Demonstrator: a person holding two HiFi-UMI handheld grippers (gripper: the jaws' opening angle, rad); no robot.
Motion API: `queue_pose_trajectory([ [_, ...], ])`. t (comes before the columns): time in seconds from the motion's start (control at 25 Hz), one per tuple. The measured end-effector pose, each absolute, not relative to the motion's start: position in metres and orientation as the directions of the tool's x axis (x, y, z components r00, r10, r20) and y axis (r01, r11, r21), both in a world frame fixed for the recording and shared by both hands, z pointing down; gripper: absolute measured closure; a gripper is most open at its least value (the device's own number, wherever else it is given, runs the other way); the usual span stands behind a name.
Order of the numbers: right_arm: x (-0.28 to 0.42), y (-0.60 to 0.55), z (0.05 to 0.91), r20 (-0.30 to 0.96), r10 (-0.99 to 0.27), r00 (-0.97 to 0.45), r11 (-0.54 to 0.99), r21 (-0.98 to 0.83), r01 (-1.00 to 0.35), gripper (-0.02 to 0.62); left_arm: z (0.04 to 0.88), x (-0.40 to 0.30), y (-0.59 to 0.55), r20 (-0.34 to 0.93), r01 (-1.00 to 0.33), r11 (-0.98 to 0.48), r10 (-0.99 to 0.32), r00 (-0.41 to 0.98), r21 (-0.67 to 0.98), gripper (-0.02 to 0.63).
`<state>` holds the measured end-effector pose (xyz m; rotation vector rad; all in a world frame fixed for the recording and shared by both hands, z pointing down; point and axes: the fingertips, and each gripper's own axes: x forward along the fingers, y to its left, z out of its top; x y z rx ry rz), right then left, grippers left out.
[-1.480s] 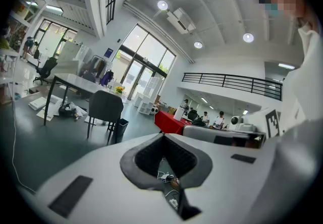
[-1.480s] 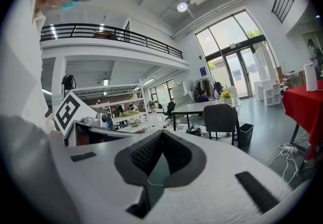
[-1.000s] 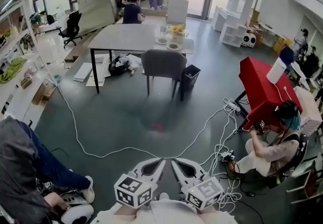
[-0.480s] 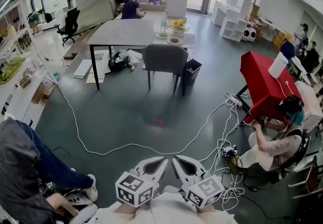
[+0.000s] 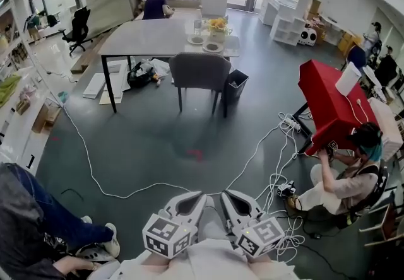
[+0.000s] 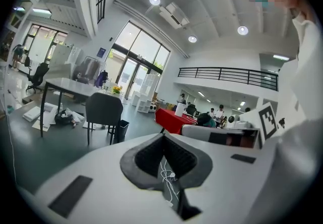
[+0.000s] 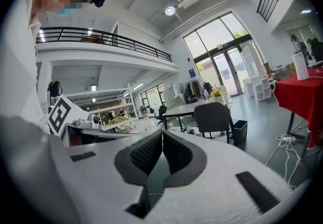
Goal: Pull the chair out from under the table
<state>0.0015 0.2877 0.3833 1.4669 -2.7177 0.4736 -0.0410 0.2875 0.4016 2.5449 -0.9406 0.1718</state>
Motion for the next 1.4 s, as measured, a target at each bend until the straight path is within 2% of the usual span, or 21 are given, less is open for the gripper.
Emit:
queue_pose_trajectory([
  [0.72, 0.065, 0.034, 0.359, 0.13, -0.749, -0.65, 0.62, -0.212, -0.756, 0.592, 0.384, 0.032, 0.027, 0.228, -0.7, -0.638, -0.666, 0.711, 0.32, 0.592],
  [1.08, 0.079, -0.012, 0.385, 0.171, -0.714, -0.679, 0.627, -0.275, -0.729, 0.592, 0.403, 0.043, -0.019, 0.279, -0.726, -0.592, -0.674, 0.684, 0.348, 0.592],
  [1.4, 0.08, -0.068, 0.392, 0.184, -0.712, -0.678, 0.637, -0.238, -0.733, 0.592, 0.409, 0.05, -0.077, 0.281, -0.711, -0.612, -0.655, 0.701, 0.347, 0.592],
])
